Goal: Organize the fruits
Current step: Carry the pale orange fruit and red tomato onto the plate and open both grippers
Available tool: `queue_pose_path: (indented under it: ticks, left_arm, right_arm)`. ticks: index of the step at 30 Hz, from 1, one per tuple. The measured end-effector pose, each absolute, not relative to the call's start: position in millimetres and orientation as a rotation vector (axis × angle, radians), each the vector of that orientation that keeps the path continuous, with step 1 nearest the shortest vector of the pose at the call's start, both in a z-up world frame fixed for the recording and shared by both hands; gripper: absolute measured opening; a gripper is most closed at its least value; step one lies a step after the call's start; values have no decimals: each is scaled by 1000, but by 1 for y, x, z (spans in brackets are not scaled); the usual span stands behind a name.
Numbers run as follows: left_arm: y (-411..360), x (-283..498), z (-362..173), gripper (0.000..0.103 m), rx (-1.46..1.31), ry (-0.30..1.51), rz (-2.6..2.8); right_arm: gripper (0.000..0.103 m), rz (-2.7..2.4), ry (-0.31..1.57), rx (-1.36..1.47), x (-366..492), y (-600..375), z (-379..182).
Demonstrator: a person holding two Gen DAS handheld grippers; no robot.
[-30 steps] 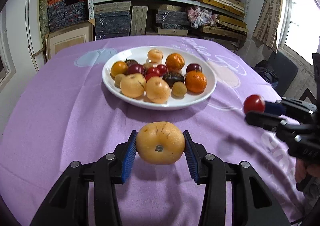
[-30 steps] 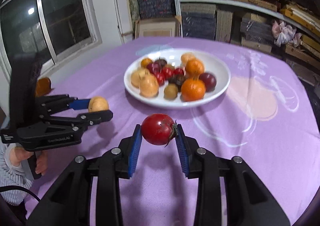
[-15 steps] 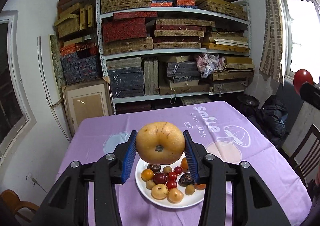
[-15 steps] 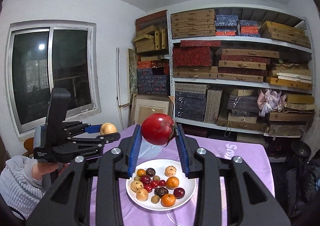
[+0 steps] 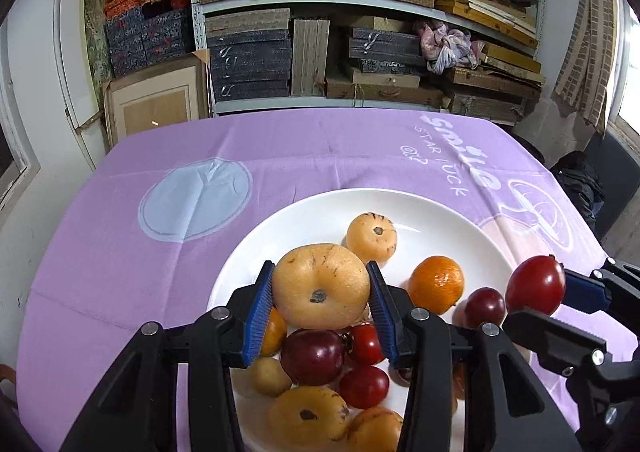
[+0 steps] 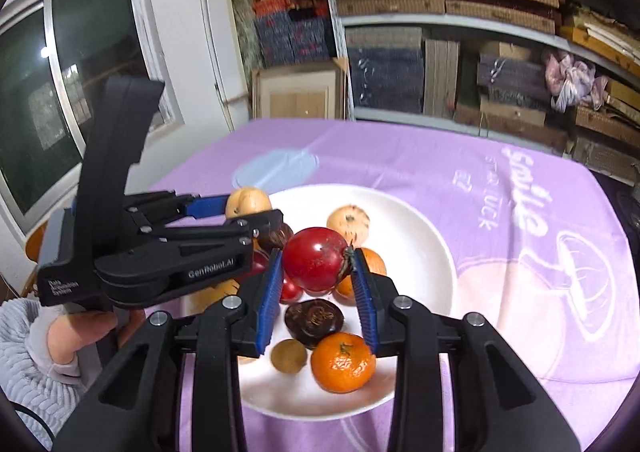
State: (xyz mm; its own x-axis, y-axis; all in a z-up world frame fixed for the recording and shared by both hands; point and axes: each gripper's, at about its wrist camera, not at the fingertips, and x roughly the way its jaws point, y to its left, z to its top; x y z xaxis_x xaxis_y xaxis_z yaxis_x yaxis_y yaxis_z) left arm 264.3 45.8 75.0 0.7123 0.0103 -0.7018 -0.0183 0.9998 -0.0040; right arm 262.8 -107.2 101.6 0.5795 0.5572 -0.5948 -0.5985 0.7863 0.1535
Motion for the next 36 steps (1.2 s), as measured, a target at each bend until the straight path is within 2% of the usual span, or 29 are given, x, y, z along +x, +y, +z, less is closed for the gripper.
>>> queue_pose_path:
  ticks: [11, 30, 31, 33, 36]
  left_arm:
    - [53, 288, 42, 46, -5, 783, 32]
    - [46, 290, 46, 46, 47, 758, 45]
    - [45, 290, 45, 48, 49, 761, 45]
    - [45, 290, 46, 58, 46, 759, 47]
    - [45, 291, 45, 68, 46, 759, 50]
  right_arm:
    - [34, 667, 735, -149, 284, -80, 44]
    - [34, 676, 750, -200, 289, -70, 28]
    - [34, 677, 750, -199, 289, -70, 28]
    - [34, 680, 752, -195, 289, -71, 28]
    - [34, 686, 754, -194, 288, -71, 28]
